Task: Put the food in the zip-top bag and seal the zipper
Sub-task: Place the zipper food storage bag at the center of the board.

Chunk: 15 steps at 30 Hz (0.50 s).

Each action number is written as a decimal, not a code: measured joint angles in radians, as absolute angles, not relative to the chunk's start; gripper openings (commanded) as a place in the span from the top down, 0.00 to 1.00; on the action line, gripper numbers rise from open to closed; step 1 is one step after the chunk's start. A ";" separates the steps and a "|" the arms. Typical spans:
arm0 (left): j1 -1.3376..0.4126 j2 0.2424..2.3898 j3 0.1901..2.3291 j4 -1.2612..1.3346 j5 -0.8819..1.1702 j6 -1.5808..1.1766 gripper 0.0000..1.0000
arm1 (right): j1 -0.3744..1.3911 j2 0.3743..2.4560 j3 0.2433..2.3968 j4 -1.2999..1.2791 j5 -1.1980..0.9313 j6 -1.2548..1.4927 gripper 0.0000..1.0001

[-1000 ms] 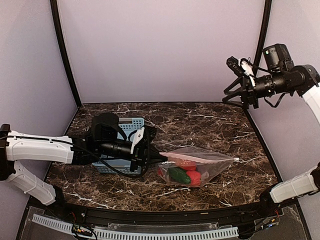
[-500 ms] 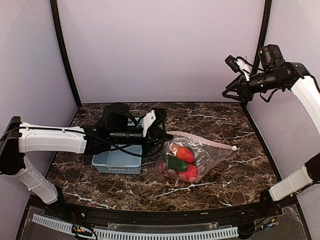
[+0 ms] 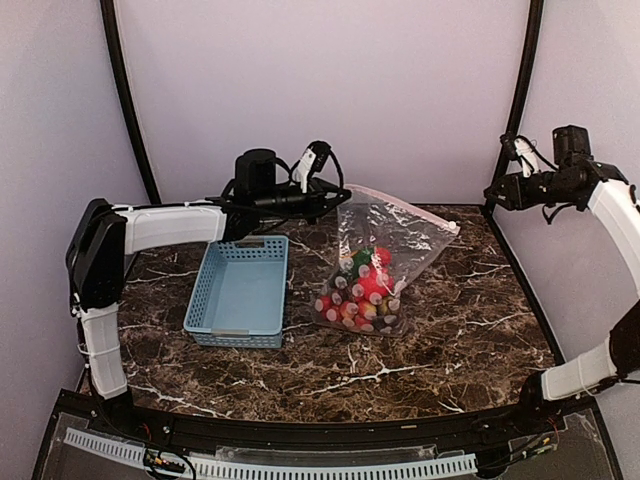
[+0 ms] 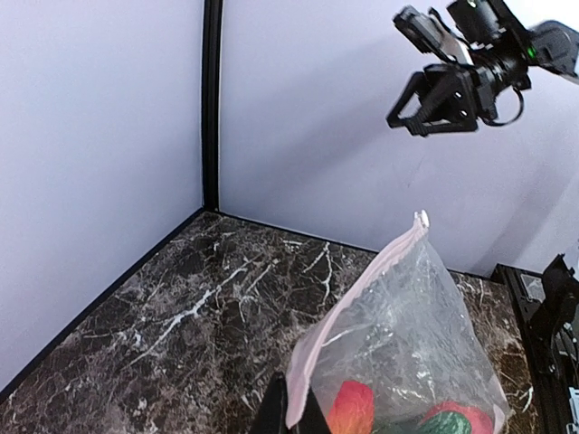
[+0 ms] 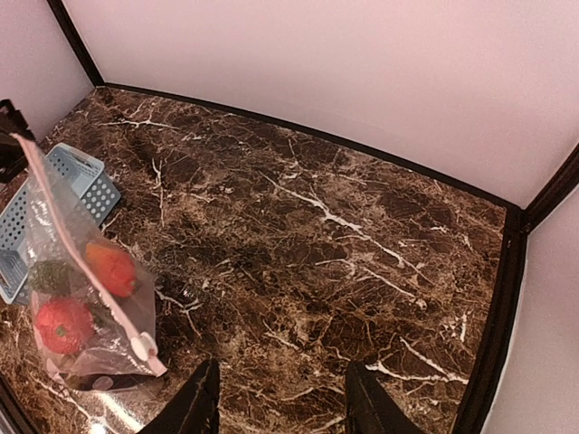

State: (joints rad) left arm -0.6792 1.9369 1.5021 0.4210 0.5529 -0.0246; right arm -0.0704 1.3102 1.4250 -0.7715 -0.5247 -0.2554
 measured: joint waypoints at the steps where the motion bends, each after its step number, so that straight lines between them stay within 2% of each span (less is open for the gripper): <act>1: -0.670 1.975 1.546 0.426 0.566 -0.036 0.99 | -0.070 1.289 1.398 -0.761 -0.525 -0.252 0.55; 7: -0.630 2.149 1.775 0.424 0.614 -0.087 0.99 | -0.070 1.227 1.361 -0.724 -0.522 -0.248 0.55; 15: -0.621 2.165 1.937 0.381 0.640 -0.086 0.99 | -0.070 1.223 1.358 -0.716 -0.529 -0.245 0.55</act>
State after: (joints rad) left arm -0.6209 2.1651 1.9373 0.3813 0.6403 -0.0864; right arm -0.0704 1.2228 1.3582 -0.7162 -0.5293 -0.2447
